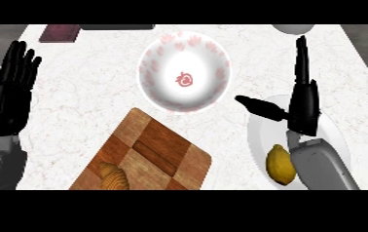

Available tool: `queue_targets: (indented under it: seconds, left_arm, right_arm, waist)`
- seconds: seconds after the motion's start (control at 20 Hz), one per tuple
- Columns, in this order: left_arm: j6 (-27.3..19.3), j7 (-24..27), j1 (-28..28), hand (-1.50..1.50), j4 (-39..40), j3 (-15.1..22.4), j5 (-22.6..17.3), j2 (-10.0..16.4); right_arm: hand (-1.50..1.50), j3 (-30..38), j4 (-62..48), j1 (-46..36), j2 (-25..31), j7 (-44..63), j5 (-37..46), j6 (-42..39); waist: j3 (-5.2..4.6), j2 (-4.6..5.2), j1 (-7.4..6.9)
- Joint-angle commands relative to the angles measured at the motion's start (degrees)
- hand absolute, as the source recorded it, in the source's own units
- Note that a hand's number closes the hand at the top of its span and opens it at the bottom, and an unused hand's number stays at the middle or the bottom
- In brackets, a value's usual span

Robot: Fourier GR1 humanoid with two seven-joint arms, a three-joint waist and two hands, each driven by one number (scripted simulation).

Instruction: Pick the cupcake from the plate and place it in the bowl

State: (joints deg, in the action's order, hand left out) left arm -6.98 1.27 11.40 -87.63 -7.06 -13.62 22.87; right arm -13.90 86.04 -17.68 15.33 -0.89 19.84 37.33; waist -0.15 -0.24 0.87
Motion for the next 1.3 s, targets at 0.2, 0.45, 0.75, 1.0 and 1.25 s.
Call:
queue_targets:
  seconds: [0.2, 0.45, 0.75, 1.0, 1.25]
  left_arm:
    - [0.4, -0.6, 0.4, 0.0, 1.0, -1.3, 0.3, 0.9]
    - [0.4, 0.1, 0.2, 0.0, 1.4, -2.2, -0.5, 0.5]
    - [0.6, 0.3, -0.2, 0.0, 1.0, -1.0, 0.4, -0.2]
    - [3.8, 0.6, -0.8, 0.0, 1.3, -2.9, -1.7, 1.7]
    - [2.4, 0.9, 0.4, 0.0, 1.6, -2.5, -0.3, 0.1]
  right_arm:
    - [-1.5, -5.2, 11.9, 7.5, 6.1, 25.0, 23.8, -3.0]
    - [-1.5, -3.4, 22.8, 5.3, 11.5, 44.4, 26.3, -21.3]
    - [-1.5, -4.9, 33.1, 6.8, 17.2, 59.1, 16.6, -43.6]
    - [-1.5, -2.1, 40.4, 4.9, 20.8, 69.7, 6.4, -57.4]
    - [-1.5, 0.9, 39.2, 8.6, 21.5, 69.2, 4.0, -56.8]
  waist:
    - [-0.09, -0.44, 0.97]
    - [-0.25, -0.75, 1.72]
    - [-0.18, -0.55, 1.31]
    - [-0.04, -0.25, -0.05]
    - [0.11, 0.09, -0.5]
